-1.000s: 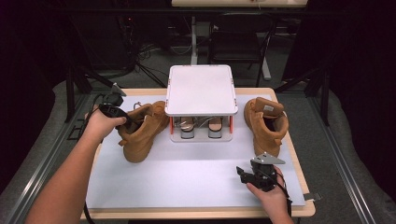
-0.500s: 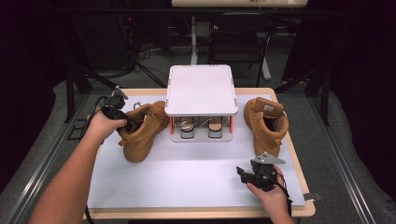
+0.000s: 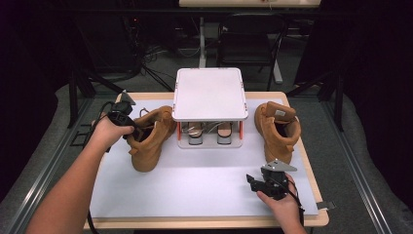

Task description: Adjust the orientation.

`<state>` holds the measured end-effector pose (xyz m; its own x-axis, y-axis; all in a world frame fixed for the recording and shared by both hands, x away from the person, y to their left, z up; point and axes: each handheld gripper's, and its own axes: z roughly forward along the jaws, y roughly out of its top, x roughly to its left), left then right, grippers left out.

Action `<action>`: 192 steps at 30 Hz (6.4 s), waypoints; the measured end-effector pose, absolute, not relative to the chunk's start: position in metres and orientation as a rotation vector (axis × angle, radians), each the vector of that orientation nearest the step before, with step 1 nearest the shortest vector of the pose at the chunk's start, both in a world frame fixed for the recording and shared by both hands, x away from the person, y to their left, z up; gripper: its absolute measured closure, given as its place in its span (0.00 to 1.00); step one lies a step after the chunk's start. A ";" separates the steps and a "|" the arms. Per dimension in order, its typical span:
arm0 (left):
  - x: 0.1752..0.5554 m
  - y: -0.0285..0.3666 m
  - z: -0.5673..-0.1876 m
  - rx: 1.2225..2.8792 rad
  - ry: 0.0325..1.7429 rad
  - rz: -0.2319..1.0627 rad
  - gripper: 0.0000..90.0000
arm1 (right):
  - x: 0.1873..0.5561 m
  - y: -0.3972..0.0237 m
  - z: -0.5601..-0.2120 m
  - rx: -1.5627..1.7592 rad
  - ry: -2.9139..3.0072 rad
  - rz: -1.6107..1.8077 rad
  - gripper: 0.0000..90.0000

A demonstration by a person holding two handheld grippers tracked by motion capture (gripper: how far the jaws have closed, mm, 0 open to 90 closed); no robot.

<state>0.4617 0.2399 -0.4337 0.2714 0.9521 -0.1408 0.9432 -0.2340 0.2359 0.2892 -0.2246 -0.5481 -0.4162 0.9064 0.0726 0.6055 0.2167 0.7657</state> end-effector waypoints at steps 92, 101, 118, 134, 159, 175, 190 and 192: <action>0.404 0.227 -0.458 2.369 1.670 0.052 0.74 | 0.338 -0.247 -0.444 1.519 2.499 0.552 0.65; 0.403 0.226 -0.458 2.372 1.670 0.063 0.74 | 0.355 -0.253 -0.413 1.483 2.546 0.409 0.66; 0.404 0.227 -0.458 2.375 1.666 0.062 0.74 | 0.390 -0.250 -0.380 1.592 2.504 0.332 0.68; 0.404 0.226 -0.458 2.369 1.670 0.060 0.74 | 0.426 -0.242 -0.395 1.699 2.435 0.270 0.66; 0.404 0.226 -0.459 2.376 1.671 0.062 0.73 | 0.430 -0.238 -0.413 1.704 2.463 0.235 0.84; 0.405 0.225 -0.458 2.378 1.679 0.060 0.73 | 0.377 -0.214 -0.404 1.619 2.621 0.199 0.85; 0.405 0.225 -0.458 2.383 1.682 0.060 0.73 | 0.361 -0.205 -0.411 1.606 2.661 0.203 0.83; 0.405 0.225 -0.459 2.382 1.682 0.060 0.73 | 0.360 -0.204 -0.413 1.611 2.665 0.211 0.82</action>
